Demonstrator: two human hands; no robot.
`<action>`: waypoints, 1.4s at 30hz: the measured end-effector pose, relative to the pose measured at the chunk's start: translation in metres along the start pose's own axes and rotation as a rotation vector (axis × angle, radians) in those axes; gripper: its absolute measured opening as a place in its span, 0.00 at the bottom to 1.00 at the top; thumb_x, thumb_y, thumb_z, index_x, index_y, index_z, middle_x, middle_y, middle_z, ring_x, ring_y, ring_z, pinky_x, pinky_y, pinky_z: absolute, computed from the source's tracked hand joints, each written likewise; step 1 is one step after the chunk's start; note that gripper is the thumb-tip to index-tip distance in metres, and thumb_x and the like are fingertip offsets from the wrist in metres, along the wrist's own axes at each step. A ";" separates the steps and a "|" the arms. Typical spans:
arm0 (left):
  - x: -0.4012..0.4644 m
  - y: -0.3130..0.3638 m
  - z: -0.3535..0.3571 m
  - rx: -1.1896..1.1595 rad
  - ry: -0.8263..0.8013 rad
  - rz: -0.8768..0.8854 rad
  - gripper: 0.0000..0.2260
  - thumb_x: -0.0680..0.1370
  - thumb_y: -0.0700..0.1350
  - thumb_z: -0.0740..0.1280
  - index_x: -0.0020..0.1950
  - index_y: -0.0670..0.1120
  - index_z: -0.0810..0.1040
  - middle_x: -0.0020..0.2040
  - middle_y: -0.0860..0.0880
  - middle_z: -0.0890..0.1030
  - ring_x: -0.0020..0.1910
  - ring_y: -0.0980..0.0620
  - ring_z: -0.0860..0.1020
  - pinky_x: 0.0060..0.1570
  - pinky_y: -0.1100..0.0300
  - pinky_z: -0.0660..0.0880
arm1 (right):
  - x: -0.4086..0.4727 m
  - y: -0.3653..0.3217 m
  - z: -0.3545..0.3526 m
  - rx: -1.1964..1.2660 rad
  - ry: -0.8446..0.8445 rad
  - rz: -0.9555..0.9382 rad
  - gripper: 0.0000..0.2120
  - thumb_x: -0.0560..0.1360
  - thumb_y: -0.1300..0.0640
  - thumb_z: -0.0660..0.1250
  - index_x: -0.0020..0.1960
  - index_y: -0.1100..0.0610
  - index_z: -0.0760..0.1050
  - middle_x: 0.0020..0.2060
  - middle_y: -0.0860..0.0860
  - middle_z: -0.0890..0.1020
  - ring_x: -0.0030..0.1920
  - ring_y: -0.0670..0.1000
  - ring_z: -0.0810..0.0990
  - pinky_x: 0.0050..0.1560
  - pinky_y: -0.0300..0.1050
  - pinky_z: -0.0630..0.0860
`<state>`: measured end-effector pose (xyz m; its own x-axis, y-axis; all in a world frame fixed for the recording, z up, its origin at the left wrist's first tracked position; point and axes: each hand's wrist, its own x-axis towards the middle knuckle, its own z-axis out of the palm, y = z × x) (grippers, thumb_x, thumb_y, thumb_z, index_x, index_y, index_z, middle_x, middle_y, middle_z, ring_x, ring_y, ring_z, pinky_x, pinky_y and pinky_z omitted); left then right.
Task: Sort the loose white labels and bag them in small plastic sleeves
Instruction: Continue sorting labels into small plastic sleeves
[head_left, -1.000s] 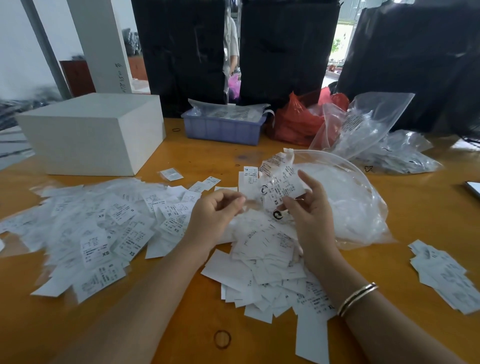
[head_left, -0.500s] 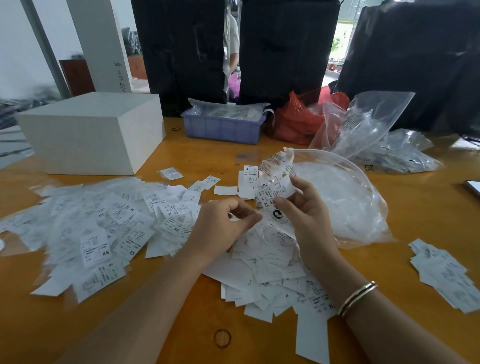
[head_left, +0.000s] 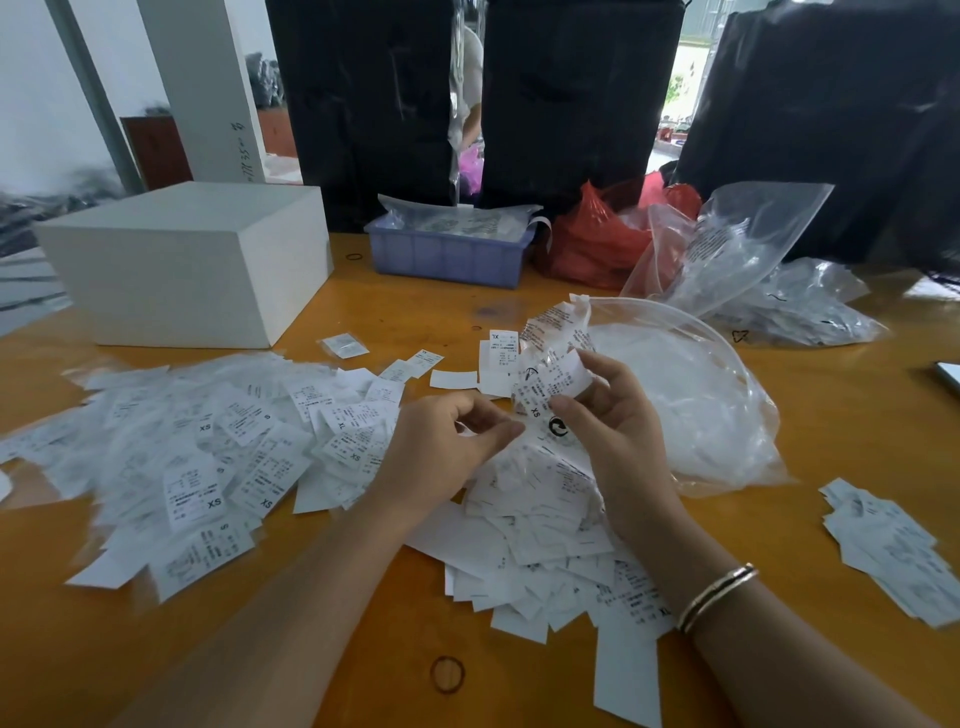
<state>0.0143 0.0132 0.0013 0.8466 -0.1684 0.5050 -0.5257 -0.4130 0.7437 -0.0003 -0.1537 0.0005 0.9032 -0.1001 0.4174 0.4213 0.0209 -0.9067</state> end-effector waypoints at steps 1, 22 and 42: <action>0.000 0.000 0.000 -0.005 -0.001 -0.001 0.07 0.71 0.50 0.74 0.37 0.58 0.77 0.33 0.67 0.79 0.38 0.68 0.77 0.36 0.77 0.71 | 0.000 0.000 0.000 -0.041 -0.012 -0.012 0.21 0.74 0.64 0.68 0.53 0.36 0.75 0.42 0.50 0.83 0.45 0.50 0.82 0.47 0.40 0.78; 0.003 -0.003 0.000 -0.256 0.079 -0.219 0.02 0.74 0.47 0.71 0.43 0.54 0.81 0.37 0.57 0.83 0.40 0.63 0.80 0.37 0.72 0.74 | -0.004 0.002 0.007 -0.790 -0.341 -0.204 0.21 0.78 0.52 0.64 0.70 0.48 0.68 0.50 0.35 0.73 0.51 0.41 0.71 0.60 0.46 0.63; 0.007 -0.029 -0.017 0.764 0.207 -0.225 0.15 0.77 0.46 0.67 0.63 0.52 0.74 0.59 0.50 0.79 0.56 0.51 0.75 0.51 0.58 0.69 | 0.028 0.020 -0.046 -1.298 0.062 0.299 0.21 0.78 0.60 0.53 0.71 0.54 0.66 0.64 0.53 0.75 0.66 0.55 0.68 0.67 0.51 0.58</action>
<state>0.0341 0.0395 -0.0095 0.8529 0.1286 0.5060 -0.0807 -0.9251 0.3711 0.0297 -0.2022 -0.0088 0.9266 -0.3037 0.2217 -0.2057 -0.9030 -0.3773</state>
